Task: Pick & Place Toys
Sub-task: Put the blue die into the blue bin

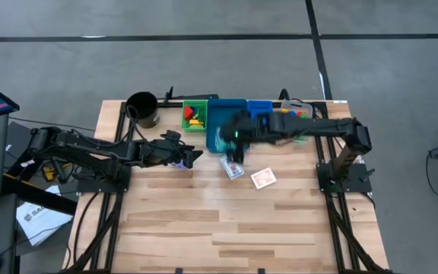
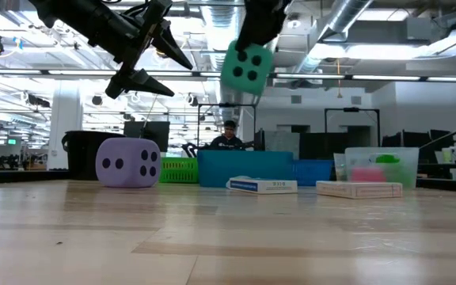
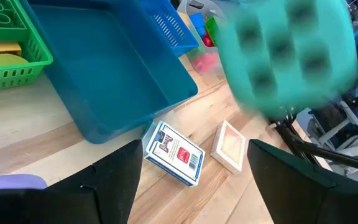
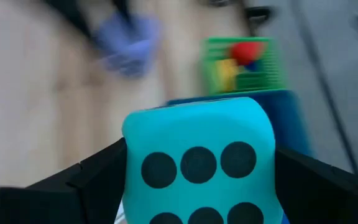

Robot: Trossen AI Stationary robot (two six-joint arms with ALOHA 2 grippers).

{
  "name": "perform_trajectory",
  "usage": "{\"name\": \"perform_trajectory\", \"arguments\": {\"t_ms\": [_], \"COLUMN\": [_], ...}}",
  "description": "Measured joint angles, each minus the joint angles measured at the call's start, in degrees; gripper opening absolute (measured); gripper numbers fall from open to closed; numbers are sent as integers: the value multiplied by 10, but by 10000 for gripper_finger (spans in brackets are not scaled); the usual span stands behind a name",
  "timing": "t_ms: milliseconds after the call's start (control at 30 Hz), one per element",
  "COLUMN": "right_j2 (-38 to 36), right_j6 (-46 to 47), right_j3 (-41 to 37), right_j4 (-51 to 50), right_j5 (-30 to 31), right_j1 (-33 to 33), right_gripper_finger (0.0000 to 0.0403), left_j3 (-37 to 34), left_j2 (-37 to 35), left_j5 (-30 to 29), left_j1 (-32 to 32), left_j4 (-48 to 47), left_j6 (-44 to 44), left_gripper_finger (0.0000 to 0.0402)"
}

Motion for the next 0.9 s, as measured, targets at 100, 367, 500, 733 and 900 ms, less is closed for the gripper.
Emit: {"name": "perform_trajectory", "arguments": {"t_ms": [100,367,500,733,900], "right_j2": [-1,2,2,2,2], "right_j6": [-1,-23,-22,7,6], "right_j3": [7,7,7,7,7], "right_j4": [25,75,75,64,73], "right_j5": [9,-22,-67,-168,-175], "right_j1": [-52,-195,-248,-281,-274], "right_gripper_finger": [337,338,337,358,388], "left_j3": [0,0,0,0,0], "left_j2": [0,0,0,0,0], "left_j5": [3,27,27,26,26], "left_j1": [0,0,0,0,0], "left_j4": [0,0,0,-1,-1], "left_j6": [0,1,2,2,2], "left_gripper_finger": [285,285,285,285,285]}}
